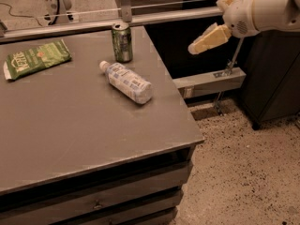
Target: Pick green can
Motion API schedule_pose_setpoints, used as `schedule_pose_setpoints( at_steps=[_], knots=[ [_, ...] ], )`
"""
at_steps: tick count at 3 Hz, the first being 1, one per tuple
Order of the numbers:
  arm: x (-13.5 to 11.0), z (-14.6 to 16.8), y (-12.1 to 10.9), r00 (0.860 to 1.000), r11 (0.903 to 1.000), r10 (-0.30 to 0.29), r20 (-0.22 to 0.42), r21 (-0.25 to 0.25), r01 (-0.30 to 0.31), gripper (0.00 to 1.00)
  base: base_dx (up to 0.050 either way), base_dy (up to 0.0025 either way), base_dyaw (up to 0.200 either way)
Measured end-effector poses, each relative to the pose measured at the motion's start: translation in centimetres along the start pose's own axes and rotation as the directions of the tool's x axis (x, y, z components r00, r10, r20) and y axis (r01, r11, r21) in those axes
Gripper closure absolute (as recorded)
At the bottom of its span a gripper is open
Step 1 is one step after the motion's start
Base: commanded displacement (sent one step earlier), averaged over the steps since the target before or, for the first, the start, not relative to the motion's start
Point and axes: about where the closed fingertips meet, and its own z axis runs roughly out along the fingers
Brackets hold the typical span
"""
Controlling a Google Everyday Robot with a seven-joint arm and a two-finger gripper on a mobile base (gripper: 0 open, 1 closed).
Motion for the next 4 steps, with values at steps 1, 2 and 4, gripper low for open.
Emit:
schedule_pose_setpoints(
  at_steps=[1, 2, 4],
  knots=[
    [-1.3, 4.4, 0.1, 0.994, 0.9984, 0.049, 0.102, -0.034, -0.045, 0.00, 0.000, 0.00000, 0.000],
    [-2.7, 9.1, 1.2, 0.982, 0.9953, 0.076, 0.175, -0.072, -0.065, 0.00, 0.000, 0.00000, 0.000],
    [-4.9, 16.7, 3.8, 0.951, 0.9834, 0.134, 0.277, -0.156, -0.093, 0.00, 0.000, 0.00000, 0.000]
  ],
)
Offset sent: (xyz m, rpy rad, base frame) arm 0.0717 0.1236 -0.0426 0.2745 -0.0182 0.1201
